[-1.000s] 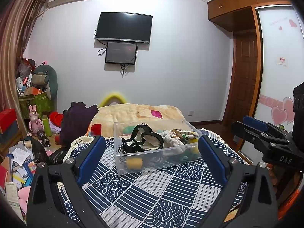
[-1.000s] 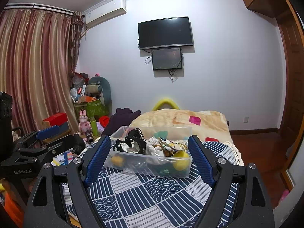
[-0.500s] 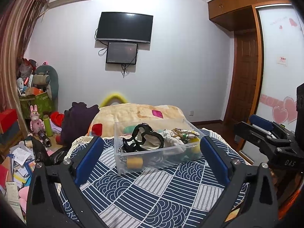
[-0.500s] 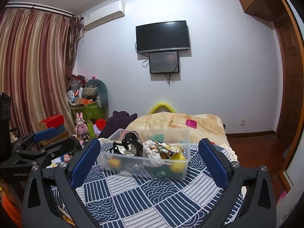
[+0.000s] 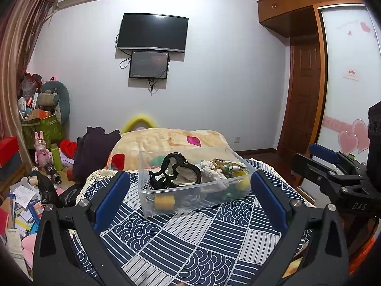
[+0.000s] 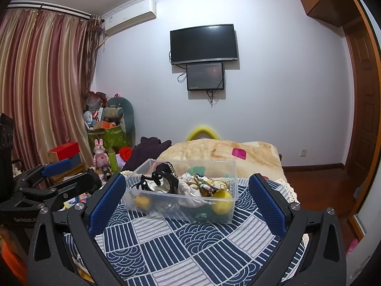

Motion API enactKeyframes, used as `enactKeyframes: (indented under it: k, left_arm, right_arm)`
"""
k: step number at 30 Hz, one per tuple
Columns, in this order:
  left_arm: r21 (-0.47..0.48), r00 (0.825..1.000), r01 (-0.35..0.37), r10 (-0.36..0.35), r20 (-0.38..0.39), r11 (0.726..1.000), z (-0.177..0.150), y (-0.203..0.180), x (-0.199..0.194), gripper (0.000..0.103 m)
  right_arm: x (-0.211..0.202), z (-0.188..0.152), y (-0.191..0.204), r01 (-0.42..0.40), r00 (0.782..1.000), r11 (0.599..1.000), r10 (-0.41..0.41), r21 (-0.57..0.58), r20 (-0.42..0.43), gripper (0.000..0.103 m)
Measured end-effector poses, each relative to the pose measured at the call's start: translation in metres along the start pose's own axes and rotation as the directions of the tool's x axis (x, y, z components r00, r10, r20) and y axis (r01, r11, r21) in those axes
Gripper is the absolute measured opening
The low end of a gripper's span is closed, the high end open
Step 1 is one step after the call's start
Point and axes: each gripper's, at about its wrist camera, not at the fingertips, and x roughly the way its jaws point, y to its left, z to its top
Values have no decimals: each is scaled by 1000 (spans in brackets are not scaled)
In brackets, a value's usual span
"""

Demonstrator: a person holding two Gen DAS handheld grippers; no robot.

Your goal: Organize soft objects

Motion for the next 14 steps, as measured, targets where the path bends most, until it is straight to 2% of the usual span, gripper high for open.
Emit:
enactKeyframes:
  k: [14]
  left_arm:
    - [-1, 1000, 6, -6, -3, 1000, 0, -2, 0, 103]
  right_arm:
    - [1, -4, 1, -3, 1000, 1000, 3, -4, -10, 103]
